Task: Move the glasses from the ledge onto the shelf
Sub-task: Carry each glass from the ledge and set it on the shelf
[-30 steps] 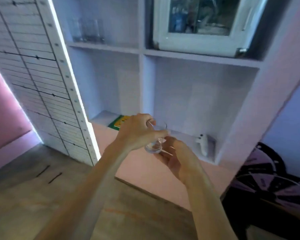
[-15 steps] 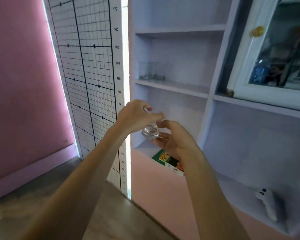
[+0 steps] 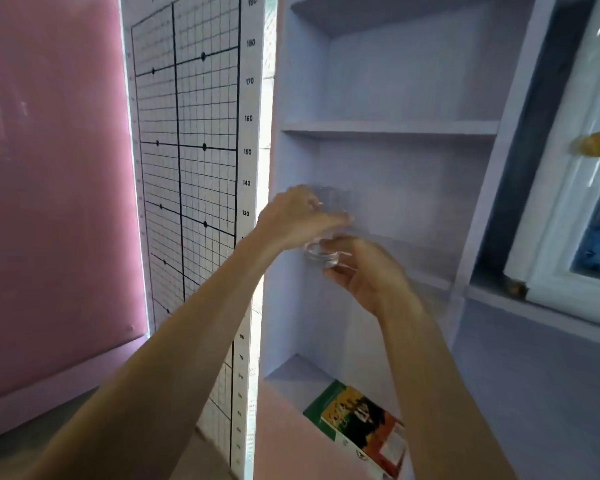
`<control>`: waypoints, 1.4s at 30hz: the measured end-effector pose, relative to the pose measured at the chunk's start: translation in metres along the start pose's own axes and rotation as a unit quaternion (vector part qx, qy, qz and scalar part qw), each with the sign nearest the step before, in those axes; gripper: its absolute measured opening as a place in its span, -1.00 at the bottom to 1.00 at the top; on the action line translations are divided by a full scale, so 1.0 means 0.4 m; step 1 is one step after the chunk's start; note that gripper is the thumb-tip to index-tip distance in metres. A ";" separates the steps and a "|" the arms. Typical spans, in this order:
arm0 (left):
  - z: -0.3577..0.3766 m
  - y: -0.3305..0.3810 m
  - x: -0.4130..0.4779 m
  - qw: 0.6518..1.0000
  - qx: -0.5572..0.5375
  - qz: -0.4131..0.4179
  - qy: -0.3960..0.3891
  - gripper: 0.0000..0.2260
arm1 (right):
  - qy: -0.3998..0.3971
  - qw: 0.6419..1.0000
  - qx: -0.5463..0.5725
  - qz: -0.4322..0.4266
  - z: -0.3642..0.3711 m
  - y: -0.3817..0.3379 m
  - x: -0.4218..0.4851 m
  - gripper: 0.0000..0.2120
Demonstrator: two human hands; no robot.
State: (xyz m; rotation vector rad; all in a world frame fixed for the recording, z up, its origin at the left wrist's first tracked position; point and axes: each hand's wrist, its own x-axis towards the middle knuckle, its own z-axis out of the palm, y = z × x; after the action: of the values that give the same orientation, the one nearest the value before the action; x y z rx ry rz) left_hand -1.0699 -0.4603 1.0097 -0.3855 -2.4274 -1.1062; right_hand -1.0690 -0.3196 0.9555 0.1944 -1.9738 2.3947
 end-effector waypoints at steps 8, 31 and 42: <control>0.032 -0.019 0.208 1.000 -0.004 0.005 0.004 -0.54 | 0.057 0.991 -0.090 -0.079 0.011 -0.052 0.176 -0.80; 0.087 -0.221 0.409 0.989 -0.108 0.055 0.079 -0.60 | 0.335 0.870 -0.357 -0.058 0.102 0.006 0.408 -0.37; 0.080 -0.256 0.421 0.988 -0.145 0.046 0.033 -0.61 | 0.356 0.830 -0.426 -0.056 0.114 0.022 0.417 -0.65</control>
State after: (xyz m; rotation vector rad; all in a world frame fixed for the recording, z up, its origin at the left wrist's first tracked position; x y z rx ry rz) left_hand -1.2675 -0.4901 1.0095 -0.5391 -2.1711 -1.4113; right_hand -1.2318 -0.3752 0.9749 -0.5110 -2.2340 1.0313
